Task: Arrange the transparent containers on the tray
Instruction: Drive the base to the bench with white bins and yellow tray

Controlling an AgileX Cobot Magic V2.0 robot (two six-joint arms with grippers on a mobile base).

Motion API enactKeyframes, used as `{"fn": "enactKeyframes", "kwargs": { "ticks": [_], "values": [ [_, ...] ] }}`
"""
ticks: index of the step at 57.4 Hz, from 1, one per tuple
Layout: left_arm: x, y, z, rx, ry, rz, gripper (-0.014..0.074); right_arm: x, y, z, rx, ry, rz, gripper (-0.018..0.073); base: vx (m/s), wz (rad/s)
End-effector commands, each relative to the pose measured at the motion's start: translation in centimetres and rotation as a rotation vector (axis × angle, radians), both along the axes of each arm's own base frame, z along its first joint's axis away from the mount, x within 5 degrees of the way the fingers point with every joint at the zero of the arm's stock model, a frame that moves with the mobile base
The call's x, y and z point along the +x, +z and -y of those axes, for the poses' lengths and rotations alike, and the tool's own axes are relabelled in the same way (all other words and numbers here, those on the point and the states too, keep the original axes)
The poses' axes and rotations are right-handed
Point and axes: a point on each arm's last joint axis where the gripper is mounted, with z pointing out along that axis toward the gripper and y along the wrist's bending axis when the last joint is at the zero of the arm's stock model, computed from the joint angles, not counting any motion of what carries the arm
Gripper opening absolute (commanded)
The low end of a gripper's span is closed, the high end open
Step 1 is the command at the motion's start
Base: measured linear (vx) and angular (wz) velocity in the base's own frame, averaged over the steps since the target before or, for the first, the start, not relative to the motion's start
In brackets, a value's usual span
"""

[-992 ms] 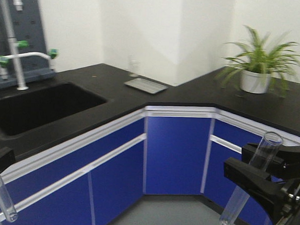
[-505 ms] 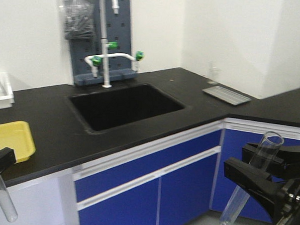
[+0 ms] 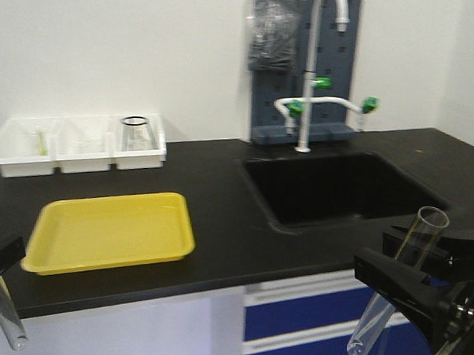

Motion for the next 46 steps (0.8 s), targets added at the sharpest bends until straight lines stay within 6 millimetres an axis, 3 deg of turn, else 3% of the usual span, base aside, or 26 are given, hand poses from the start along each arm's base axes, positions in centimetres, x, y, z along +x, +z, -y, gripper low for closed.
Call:
{"fn": "enactKeyframes", "kwargs": {
  "ticks": [1,24,46],
  "values": [
    [-0.26,2.10,0.06,-0.056,-0.014,0.112,0.0111,-0.11,1.92,0.40,0.063,-0.030,0.095,-0.0008,0.17,0.58],
    [-0.26,2.10,0.06,-0.056,-0.014,0.112,0.0111,-0.11,1.92,0.40,0.063,-0.030,0.095,-0.0008,0.19,0.45],
    [-0.26,2.10,0.06,-0.056,-0.014,0.112,0.0111,-0.11,1.92,0.40,0.063,-0.030,0.095,-0.0008,0.27,0.16]
  ]
}}
